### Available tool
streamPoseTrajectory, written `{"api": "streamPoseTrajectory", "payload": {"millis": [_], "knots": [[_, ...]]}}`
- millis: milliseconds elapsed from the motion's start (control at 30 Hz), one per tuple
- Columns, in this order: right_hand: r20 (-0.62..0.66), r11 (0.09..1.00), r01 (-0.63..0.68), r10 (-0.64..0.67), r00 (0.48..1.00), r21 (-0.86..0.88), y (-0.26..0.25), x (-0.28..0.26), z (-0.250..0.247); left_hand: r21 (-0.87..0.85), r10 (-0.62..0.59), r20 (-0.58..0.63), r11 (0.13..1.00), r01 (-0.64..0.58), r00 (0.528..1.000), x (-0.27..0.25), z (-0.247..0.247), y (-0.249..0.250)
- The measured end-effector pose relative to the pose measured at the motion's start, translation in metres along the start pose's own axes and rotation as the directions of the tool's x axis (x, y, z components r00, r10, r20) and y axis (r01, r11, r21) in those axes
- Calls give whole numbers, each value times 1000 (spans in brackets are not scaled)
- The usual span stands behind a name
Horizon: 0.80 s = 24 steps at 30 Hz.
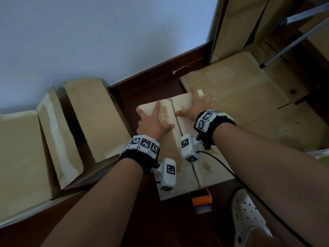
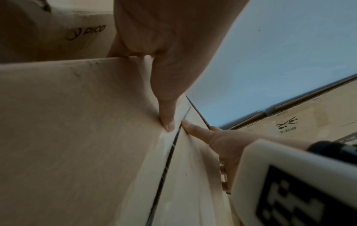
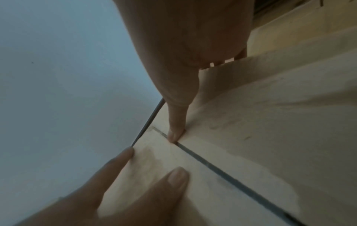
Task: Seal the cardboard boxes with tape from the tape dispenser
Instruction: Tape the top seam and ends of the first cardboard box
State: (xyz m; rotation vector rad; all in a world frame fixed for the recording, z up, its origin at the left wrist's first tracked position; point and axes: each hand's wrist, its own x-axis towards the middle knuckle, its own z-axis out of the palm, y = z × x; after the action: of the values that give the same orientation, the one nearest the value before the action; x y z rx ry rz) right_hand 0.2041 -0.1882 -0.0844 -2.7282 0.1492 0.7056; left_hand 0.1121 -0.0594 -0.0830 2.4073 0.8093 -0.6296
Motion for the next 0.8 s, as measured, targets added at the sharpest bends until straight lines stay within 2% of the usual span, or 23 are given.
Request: {"api": "streamPoseTrajectory", "payload": {"millis": [300, 433, 533, 700, 800], "knots": [[27, 996, -89, 89, 996, -17, -18, 4, 1, -6, 7, 3, 1000, -7, 1000, 1, 1, -1], [27, 995, -84, 86, 996, -54, -17, 8, -2, 0, 9, -9, 1000, -9, 1000, 2, 2, -2], [7, 997, -61, 61, 998, -49, -15, 8, 1, -1, 6, -2, 1000, -6, 1000, 2, 2, -2], [47, 999, 42, -41, 998, -20, 2, 2, 7, 11, 0, -3, 1000, 0, 1000, 4, 2, -2], [55, 988, 109, -104, 993, -106, 14, -7, 9, 12, 2, -9, 1000, -2, 1000, 4, 2, -1]]}}
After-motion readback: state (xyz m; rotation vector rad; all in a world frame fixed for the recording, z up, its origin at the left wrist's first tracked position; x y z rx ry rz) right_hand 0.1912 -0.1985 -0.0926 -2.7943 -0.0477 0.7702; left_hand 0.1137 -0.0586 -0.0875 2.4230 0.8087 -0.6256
